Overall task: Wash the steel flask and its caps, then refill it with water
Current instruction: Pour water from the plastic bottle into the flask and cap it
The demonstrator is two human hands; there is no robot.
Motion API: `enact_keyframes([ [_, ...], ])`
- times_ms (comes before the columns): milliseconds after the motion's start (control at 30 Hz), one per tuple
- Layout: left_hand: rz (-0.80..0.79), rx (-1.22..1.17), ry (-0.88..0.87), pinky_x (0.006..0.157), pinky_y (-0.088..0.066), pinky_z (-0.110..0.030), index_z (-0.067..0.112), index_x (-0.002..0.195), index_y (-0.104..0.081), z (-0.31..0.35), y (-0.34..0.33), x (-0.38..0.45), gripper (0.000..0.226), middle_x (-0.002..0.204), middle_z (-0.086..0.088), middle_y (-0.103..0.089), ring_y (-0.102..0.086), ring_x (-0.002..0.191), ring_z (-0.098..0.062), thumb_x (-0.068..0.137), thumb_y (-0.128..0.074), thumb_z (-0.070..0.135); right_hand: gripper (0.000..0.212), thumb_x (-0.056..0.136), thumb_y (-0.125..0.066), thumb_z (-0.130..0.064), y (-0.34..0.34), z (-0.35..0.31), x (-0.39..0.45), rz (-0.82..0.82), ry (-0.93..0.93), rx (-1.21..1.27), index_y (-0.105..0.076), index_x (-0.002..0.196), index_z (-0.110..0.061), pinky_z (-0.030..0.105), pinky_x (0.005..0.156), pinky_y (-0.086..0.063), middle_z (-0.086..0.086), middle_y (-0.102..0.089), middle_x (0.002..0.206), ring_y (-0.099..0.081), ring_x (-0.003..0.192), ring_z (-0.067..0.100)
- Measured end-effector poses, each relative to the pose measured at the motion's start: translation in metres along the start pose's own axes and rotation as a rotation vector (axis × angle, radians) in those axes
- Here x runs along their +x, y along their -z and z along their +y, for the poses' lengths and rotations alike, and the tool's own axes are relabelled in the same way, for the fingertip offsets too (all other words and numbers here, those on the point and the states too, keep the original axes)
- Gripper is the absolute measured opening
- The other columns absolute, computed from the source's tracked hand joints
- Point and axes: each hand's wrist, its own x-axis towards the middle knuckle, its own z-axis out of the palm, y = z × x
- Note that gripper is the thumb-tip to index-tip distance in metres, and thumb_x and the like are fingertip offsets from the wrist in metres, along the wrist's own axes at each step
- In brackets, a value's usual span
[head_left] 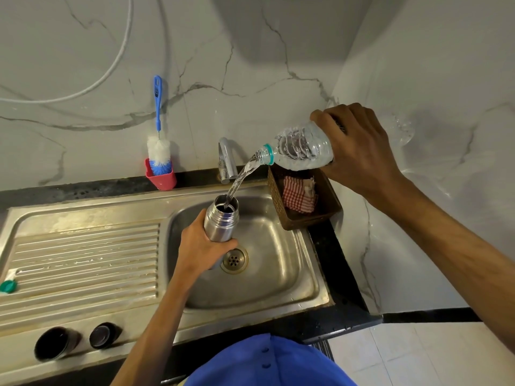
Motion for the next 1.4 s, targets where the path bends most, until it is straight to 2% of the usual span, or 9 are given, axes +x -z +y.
enact_keyframes([
  [100,-0.004,0.000,0.002,0.071,-0.040,-0.012,0.035,0.118,-0.052,0.0001,-0.0001,-0.0006,0.074,0.096,0.025,-0.061,-0.060,0.086,0.003,0.063,-0.099,0.020,0.070,0.073,-0.089,-0.028,-0.0003,0.0020,-0.0003,-0.001,0.001,-0.004,-0.058,0.132,-0.005,0.049,0.090,-0.050,0.019,-0.063,0.121,-0.060,0.106,0.039],
  [267,-0.017,0.011,0.003,0.072,-0.038,-0.010,0.030,0.123,-0.055,-0.0020,0.0003,-0.0009,0.075,0.100,0.014,-0.063,-0.058,0.085,0.005,0.063,-0.098,0.019,0.068,0.075,-0.087,-0.025,0.0011,0.0050,0.0003,0.001,0.012,-0.014,-0.056,0.132,-0.005,0.050,0.090,-0.051,0.020,-0.063,0.121,-0.061,0.106,0.041],
  [500,-0.019,0.023,-0.005,0.071,-0.037,-0.010,0.032,0.120,-0.052,-0.0014,0.0022,-0.0026,0.075,0.097,0.019,-0.060,-0.057,0.084,0.006,0.063,-0.099,0.018,0.064,0.075,-0.085,-0.019,0.0029,0.0056,0.0006,0.014,0.017,-0.030,-0.057,0.130,-0.004,0.050,0.088,-0.049,0.020,-0.063,0.119,-0.060,0.105,0.041],
  [667,-0.013,0.014,-0.011,0.072,-0.038,-0.010,0.033,0.118,-0.052,-0.0007,0.0026,-0.0032,0.075,0.096,0.022,-0.060,-0.057,0.085,0.007,0.062,-0.099,0.018,0.064,0.076,-0.084,-0.022,0.0023,0.0059,0.0010,0.008,0.016,-0.027,-0.057,0.131,-0.004,0.050,0.089,-0.049,0.020,-0.063,0.120,-0.061,0.105,0.041],
  [833,-0.028,0.016,-0.028,0.073,-0.042,-0.012,0.032,0.117,-0.057,-0.0048,0.0039,-0.0040,0.070,0.097,0.019,-0.066,-0.063,0.088,0.001,0.062,-0.099,0.021,0.063,0.077,-0.083,-0.022,0.0019,0.0040,0.0014,0.009,0.024,-0.031,-0.058,0.132,-0.004,0.048,0.089,-0.048,0.020,-0.063,0.120,-0.060,0.104,0.040],
  [1067,-0.022,0.013,-0.037,0.073,-0.041,-0.011,0.032,0.116,-0.056,-0.0043,0.0055,-0.0050,0.071,0.094,0.022,-0.064,-0.062,0.086,0.002,0.062,-0.099,0.018,0.065,0.077,-0.085,-0.024,0.0046,0.0064,0.0034,0.020,0.035,-0.032,-0.056,0.132,-0.004,0.052,0.091,-0.049,0.022,-0.063,0.120,-0.061,0.105,0.043],
  [1200,-0.031,0.026,-0.051,0.074,-0.044,-0.015,0.035,0.116,-0.056,-0.0059,0.0066,-0.0038,0.071,0.097,0.020,-0.067,-0.065,0.088,0.000,0.060,-0.099,0.023,0.068,0.076,-0.086,-0.023,0.0026,0.0061,0.0020,0.006,0.038,-0.025,-0.053,0.132,-0.005,0.053,0.092,-0.049,0.023,-0.063,0.120,-0.061,0.105,0.044],
  [1400,-0.024,0.007,-0.048,0.076,-0.046,-0.016,0.030,0.117,-0.060,-0.0078,0.0057,-0.0024,0.070,0.098,0.016,-0.070,-0.067,0.090,-0.002,0.060,-0.099,0.021,0.071,0.073,-0.088,-0.019,0.0043,0.0046,0.0011,0.004,0.034,-0.024,-0.053,0.132,-0.005,0.054,0.091,-0.049,0.023,-0.063,0.120,-0.061,0.105,0.045],
])
